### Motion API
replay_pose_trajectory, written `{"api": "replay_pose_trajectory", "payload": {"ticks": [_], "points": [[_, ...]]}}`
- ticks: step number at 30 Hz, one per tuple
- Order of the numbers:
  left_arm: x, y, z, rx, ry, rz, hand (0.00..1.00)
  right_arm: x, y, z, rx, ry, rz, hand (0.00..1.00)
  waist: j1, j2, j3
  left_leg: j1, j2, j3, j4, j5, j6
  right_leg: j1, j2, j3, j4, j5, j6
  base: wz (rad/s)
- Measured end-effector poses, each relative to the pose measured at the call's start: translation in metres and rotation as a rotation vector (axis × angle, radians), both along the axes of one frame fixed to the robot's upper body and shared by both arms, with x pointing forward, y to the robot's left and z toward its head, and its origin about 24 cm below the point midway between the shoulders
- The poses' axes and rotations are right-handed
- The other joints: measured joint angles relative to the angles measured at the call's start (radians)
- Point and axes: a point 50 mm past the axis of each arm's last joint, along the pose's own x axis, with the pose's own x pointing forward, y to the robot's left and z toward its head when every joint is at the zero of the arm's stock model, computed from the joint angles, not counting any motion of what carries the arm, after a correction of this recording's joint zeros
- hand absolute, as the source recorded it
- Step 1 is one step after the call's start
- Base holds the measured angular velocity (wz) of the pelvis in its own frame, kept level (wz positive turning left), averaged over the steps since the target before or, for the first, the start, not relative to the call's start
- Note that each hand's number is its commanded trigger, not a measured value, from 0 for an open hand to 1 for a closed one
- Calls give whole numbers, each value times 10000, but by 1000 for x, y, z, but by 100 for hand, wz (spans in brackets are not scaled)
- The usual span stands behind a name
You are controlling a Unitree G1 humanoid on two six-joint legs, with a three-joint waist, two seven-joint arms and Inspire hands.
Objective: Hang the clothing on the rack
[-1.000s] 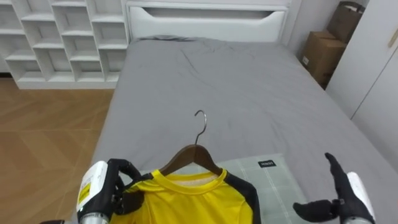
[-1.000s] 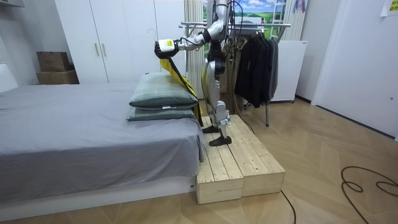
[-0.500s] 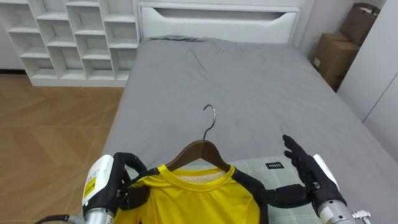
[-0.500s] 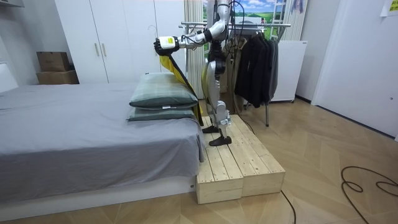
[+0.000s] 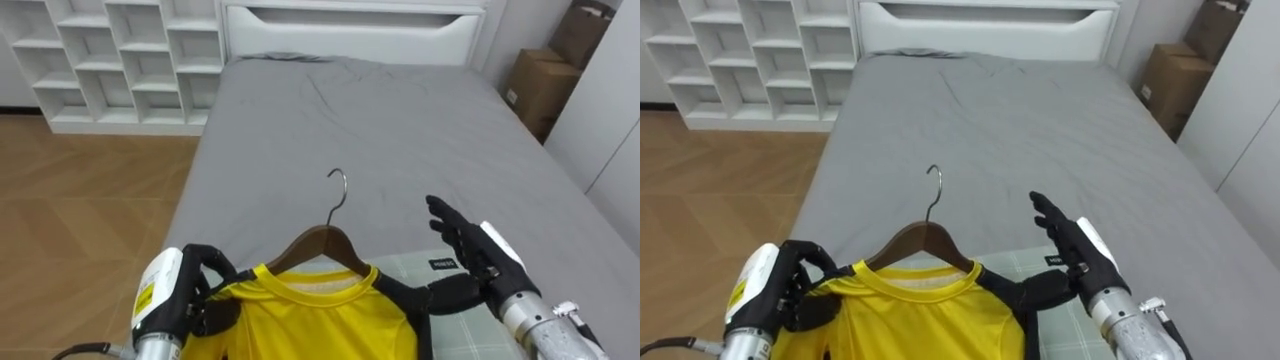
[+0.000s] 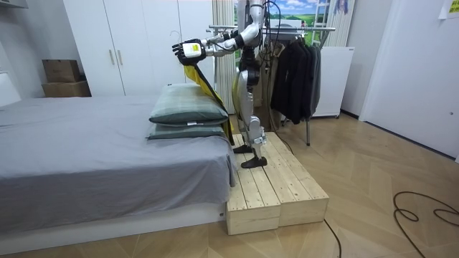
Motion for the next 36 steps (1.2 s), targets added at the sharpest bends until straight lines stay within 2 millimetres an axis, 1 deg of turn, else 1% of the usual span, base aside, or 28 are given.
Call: {"api": "replay_pose_trajectory", "payload": {"ticks": [3, 7, 12, 14, 17, 24, 29, 33, 34, 35, 36], "points": [[1, 2, 1, 65, 97, -129, 100, -1, 5, -2, -18, 148, 390, 0, 45, -60, 1, -3, 9, -12, 3, 0, 0, 7, 0, -28, -7, 0, 0, 0], [1, 2, 1, 98, 164, -241, 100, 0, 6, -2, -120, 200, 560, 0, 27, -129, 33, -80, -15, -100, 16, -1, 1, -8, -39, -166, -17, 0, 0, 9], [2, 0, 1, 81, 230, -373, 100, 9, 7, 9, -358, -203, 618, 0, 22, -125, 38, -188, -19, -150, 44, -7, 3, -61, -41, -230, -18, 0, 1, 6], [5, -4, 2, 162, 266, -679, 100, 15, 11, 14, -762, -417, 800, 0, 26, -122, 40, -240, -17, -236, 48, -7, 2, -86, -37, -271, -18, 0, 0, 8], [6, -8, 4, 353, 241, -959, 100, 20, 16, 20, -1379, -638, 1109, 0, 30, -117, 37, -336, -16, -244, 99, -5, 1, -173, -39, -271, -3, 7, -10, 2], [7, -10, 6, 347, 215, -1117, 100, 22, 18, 21, -1922, -820, 1021, 0, 35, -119, 36, -411, -20, -268, 221, -5, 1, -173, -59, -303, -6, 6, -9, 0], [16, -20, 14, 378, -96, -1542, 100, 22, 26, 19, -2496, -1016, 1089, 0, 56, -118, 37, -433, -23, -254, 249, -4, 1, -166, -69, -364, -9, 6, -9, 2], [18, -29, 15, 291, -140, -1803, 100, 22, 32, 19, -2616, -1309, 976, 0, 85, -115, 40, -393, -26, -252, 249, -4, 0, -125, -87, -421, -5, 6, -9, 0], [18, -32, 14, 217, -115, -1894, 100, 22, 36, 19, -2576, -1427, 910, 0, 87, -96, 55, -371, -27, -253, 243, -4, 0, -104, -87, -427, -6, 6, -9, 0], [18, -35, 14, 118, -108, -1932, 100, 22, 39, 19, -2553, -1578, 915, 0, 103, -52, 92, -353, -28, -254, 229, -4, 0, -90, -86, -423, -6, 7, -8, 0], [18, -36, 14, 87, -113, -1951, 100, 22, 42, 19, -2566, -1648, 933, 0, 104, -31, 109, -348, -29, -255, 211, -4, 1, -93, -85, -420, -6, 7, -8, 0]]}}
